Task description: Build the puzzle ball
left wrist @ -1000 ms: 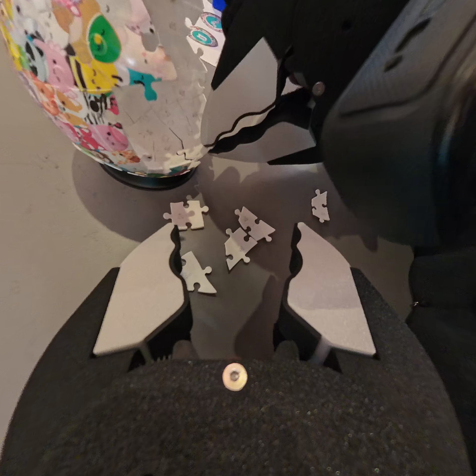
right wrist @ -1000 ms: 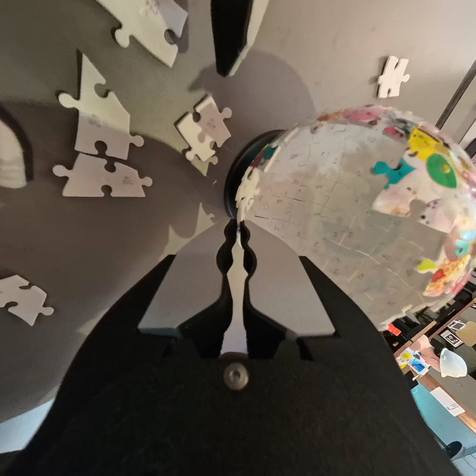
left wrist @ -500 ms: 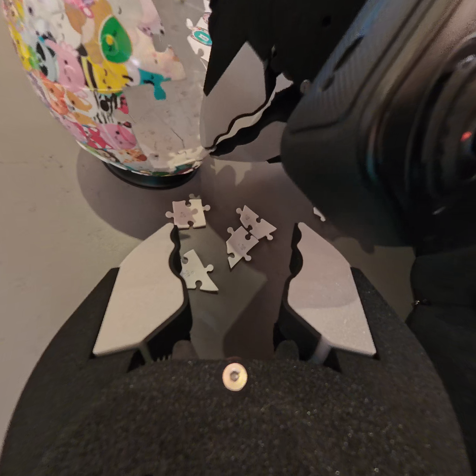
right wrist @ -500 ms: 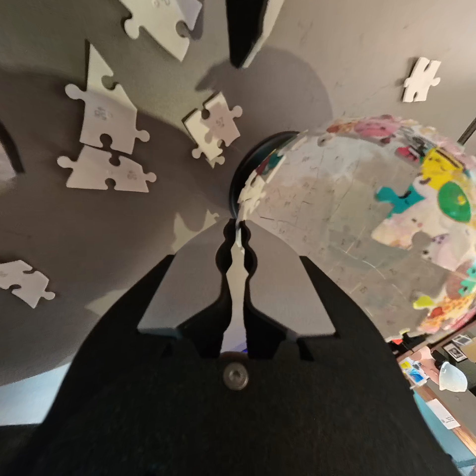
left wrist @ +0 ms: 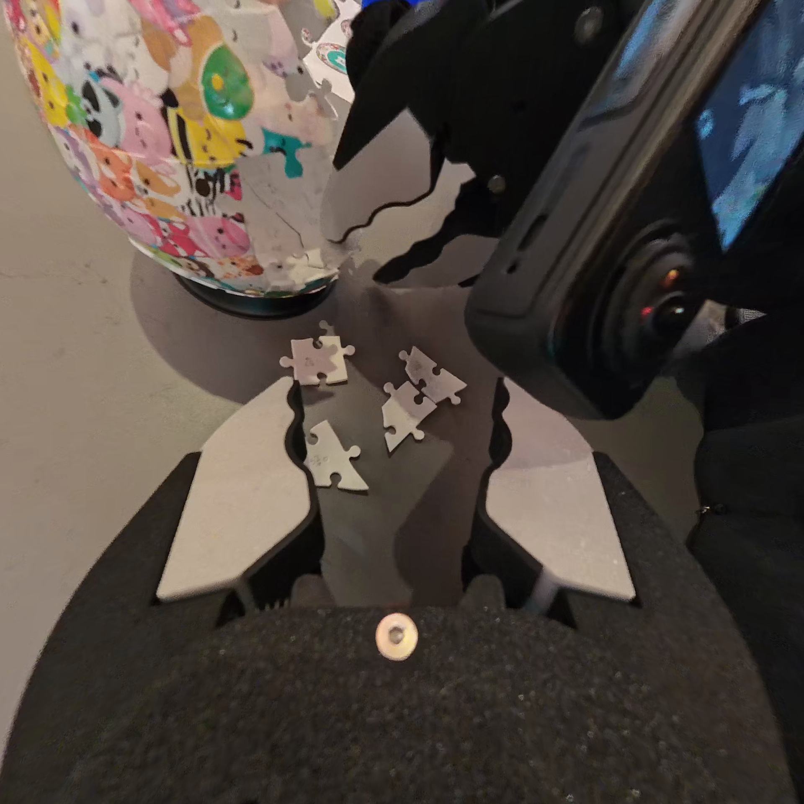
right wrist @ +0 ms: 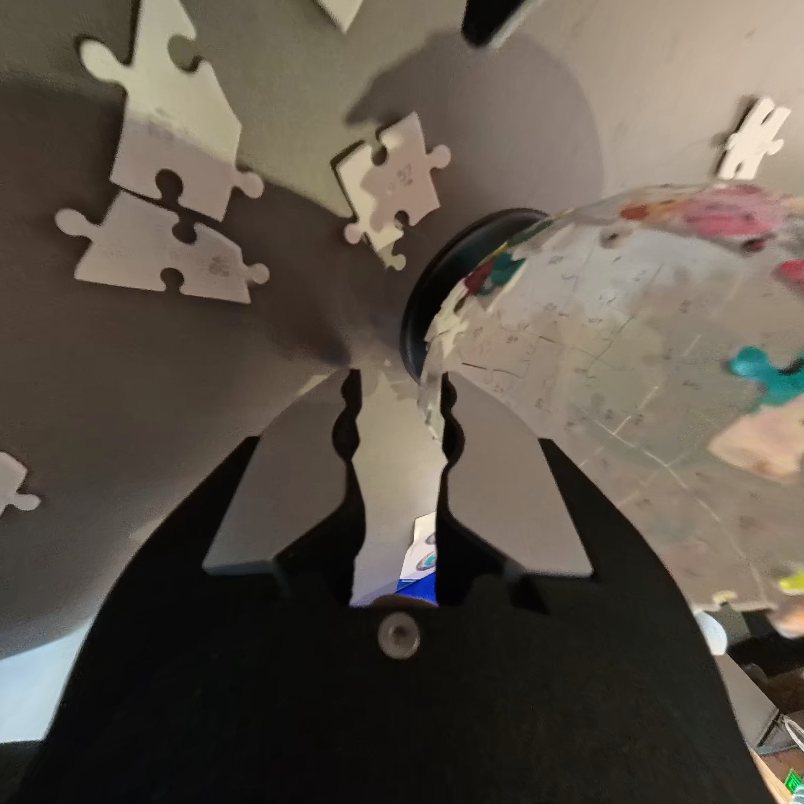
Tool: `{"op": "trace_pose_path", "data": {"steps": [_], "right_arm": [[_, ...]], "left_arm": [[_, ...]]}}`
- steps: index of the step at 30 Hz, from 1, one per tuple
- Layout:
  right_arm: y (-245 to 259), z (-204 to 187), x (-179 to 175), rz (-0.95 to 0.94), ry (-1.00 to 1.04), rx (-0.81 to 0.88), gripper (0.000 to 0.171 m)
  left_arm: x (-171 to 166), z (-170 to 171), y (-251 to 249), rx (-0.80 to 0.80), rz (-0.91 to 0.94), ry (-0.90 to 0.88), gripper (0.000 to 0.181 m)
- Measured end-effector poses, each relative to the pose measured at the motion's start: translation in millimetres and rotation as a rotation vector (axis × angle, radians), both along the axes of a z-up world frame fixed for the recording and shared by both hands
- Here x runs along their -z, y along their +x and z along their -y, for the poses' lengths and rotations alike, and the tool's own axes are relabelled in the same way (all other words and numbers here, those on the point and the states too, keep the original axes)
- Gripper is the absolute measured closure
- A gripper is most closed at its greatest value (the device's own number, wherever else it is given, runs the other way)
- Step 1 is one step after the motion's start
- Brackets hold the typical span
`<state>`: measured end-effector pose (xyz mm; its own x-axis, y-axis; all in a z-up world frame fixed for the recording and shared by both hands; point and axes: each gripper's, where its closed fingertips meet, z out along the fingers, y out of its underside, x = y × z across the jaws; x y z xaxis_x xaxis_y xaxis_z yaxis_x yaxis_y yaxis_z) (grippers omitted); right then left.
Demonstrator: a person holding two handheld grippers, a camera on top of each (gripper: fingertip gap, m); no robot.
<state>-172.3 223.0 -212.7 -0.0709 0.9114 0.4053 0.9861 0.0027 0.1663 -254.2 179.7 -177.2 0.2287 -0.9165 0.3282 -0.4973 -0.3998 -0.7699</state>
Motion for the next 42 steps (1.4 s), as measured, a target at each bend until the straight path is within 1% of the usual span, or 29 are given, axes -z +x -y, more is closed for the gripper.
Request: {"op": "trace_pose_path", "data": {"steps": [1,2,6,9,14,18,22,25,28,32,34,41,42], "right_arm": [[2,-1,2,0.0,0.007,0.002,0.133],[3,-1,2,-0.008,0.014,0.002,0.135],[-2,-4,2,-0.066,0.029,-0.021,0.133],[-9,-3,4,-0.146,-0.016,-0.025,0.138],[-11,-3,6,-0.221,-0.092,-0.009,0.137],[-11,-4,6,-0.267,-0.108,0.004,0.137],[-12,-5,6,-0.273,-0.09,-0.007,0.138],[-8,-6,4,-0.257,-0.05,0.024,0.131],[-3,-4,3,-0.242,-0.033,0.035,0.128],[-5,-4,4,-0.246,-0.058,0.042,0.13],[-7,-5,6,-0.277,-0.079,0.082,0.136],[-7,-6,5,-0.31,-0.064,0.06,0.137],[-6,-4,4,-0.289,-0.056,0.056,0.133]], "left_arm": [[0,0,0,0.0,-0.001,0.0,0.098],[0,0,0,0.001,-0.001,0.001,0.098],[0,1,0,0.004,0.001,-0.003,0.098],[1,2,1,0.008,-0.002,-0.001,0.098],[0,1,1,0.006,-0.002,0.003,0.098],[-1,1,0,0.002,0.004,-0.001,0.098],[-1,1,0,0.004,0.004,-0.001,0.098],[-1,1,-1,0.002,0.003,0.0,0.098],[-1,0,-1,-0.001,0.004,0.0,0.098],[-1,1,0,0.004,0.007,-0.008,0.098],[-1,2,0,0.007,0.002,-0.003,0.098],[-3,1,0,0.003,0.014,-0.005,0.098],[-4,1,0,0.003,0.015,-0.005,0.098]]}}
